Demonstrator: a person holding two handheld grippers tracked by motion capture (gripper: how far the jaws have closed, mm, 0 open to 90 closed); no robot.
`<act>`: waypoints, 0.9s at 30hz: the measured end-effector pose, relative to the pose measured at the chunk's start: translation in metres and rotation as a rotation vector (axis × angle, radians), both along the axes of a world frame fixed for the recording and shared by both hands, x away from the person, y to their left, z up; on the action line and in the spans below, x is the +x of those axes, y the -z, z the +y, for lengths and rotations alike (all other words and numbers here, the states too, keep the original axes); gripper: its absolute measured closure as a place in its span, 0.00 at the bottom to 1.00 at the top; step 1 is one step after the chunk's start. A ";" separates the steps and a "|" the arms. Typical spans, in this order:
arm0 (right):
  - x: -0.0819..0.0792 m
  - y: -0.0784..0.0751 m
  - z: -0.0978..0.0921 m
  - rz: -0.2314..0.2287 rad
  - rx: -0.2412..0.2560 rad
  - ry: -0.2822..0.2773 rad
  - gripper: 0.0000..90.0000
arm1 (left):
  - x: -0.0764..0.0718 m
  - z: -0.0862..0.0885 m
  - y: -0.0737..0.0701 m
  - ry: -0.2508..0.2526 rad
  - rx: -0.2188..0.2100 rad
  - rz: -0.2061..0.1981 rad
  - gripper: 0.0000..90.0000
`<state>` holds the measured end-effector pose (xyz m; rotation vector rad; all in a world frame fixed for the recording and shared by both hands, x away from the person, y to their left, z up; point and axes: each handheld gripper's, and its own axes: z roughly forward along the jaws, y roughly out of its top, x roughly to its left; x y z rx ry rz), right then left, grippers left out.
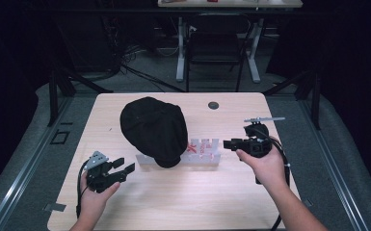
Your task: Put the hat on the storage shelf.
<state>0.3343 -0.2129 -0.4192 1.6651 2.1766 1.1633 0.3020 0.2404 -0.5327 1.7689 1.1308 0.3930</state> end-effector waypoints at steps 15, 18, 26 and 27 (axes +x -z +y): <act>-0.042 0.070 -0.020 -0.048 -0.098 0.065 0.66 | -0.007 0.009 0.017 0.004 0.054 0.022 0.50; -0.049 0.082 -0.023 -0.062 -0.102 0.083 0.64 | -0.007 0.008 0.020 0.003 0.079 0.027 0.50; -0.064 0.114 -0.032 -0.090 -0.104 0.089 0.62 | -0.005 0.008 0.026 -0.001 0.076 0.038 0.50; -0.065 0.117 -0.033 -0.093 -0.111 0.086 0.62 | -0.005 0.008 0.026 0.001 0.078 0.039 0.50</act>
